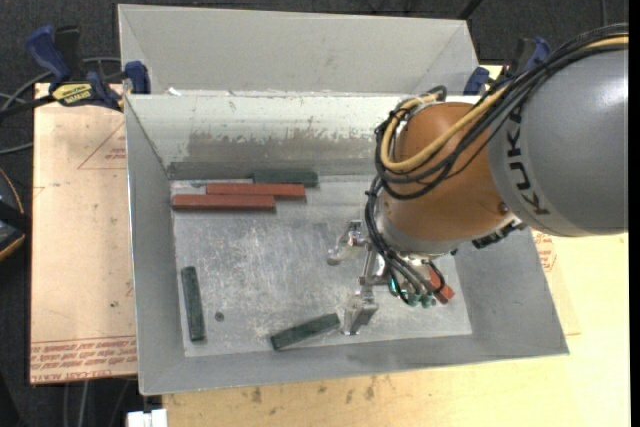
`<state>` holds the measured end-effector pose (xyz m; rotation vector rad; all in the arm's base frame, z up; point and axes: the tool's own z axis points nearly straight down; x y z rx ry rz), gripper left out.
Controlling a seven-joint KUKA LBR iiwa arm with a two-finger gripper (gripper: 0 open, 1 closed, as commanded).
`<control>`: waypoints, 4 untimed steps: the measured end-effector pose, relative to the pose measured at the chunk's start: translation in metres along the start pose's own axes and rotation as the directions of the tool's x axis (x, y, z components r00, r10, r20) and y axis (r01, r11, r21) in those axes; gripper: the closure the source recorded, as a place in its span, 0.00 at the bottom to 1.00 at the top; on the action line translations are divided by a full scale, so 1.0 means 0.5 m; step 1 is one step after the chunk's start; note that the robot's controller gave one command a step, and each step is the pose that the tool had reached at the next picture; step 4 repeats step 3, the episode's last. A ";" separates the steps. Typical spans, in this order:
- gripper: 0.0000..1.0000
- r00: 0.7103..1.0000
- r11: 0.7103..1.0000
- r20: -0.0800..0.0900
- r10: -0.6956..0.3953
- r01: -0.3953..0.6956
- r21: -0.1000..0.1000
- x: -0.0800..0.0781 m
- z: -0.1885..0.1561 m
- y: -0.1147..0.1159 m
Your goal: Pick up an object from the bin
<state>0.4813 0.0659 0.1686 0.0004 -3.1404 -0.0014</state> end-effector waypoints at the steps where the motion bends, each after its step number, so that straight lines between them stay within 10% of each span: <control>1: 1.00 0.983 0.983 0.004 -0.184 0.184 0.000 0.003 0.175 0.056; 2: 1.00 0.983 0.983 0.004 -0.184 0.184 0.000 0.003 0.175 0.056; 3: 1.00 0.989 0.989 0.003 -0.150 0.150 0.000 -0.003 -0.080 0.063; 4: 1.00 0.989 0.989 0.003 -0.150 0.150 0.000 -0.003 -0.080 0.063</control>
Offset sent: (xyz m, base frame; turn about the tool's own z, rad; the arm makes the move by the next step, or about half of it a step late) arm 0.0000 0.0000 0.0000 0.0000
